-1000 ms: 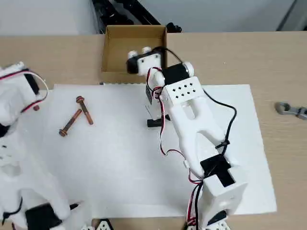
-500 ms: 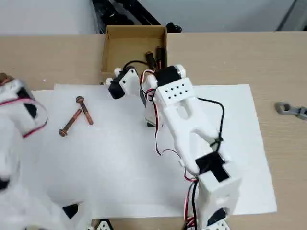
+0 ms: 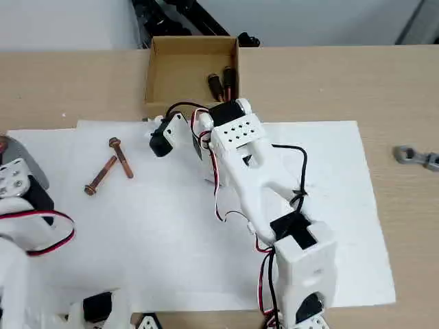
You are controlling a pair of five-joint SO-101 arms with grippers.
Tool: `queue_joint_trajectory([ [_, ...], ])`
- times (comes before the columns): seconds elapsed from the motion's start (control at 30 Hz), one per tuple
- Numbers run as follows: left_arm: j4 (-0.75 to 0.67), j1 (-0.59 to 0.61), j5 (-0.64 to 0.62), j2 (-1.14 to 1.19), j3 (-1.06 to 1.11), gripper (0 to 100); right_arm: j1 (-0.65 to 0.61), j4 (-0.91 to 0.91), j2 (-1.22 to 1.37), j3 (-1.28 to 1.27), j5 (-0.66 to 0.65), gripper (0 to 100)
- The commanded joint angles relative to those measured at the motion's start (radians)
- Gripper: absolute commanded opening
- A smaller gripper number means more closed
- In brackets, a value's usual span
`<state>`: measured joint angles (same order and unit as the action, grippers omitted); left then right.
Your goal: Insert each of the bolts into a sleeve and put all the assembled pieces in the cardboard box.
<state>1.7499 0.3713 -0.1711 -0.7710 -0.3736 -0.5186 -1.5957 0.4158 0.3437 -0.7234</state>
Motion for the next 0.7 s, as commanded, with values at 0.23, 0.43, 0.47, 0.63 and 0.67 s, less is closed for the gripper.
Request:
queue_joint_trajectory([
  [0.23,0.002,0.006,0.005,-0.008,0.004,0,-0.005,0.036,0.062,0.006,-0.101,14.3],
  [0.43,0.002,0.006,0.005,-0.006,0.004,0,-0.005,0.108,0.099,0.006,-0.144,14.3],
  [0.47,0.002,0.006,0.005,-0.006,0.004,0,-0.005,0.114,0.105,0.006,-0.15,14.3],
  [0.63,0.002,0.006,0.005,-0.006,0.004,0,-0.005,0.116,0.156,0.006,-0.186,14.3],
  [0.67,0.002,0.006,0.005,-0.006,0.004,0,-0.005,0.116,0.165,0.006,-0.184,14.3],
])
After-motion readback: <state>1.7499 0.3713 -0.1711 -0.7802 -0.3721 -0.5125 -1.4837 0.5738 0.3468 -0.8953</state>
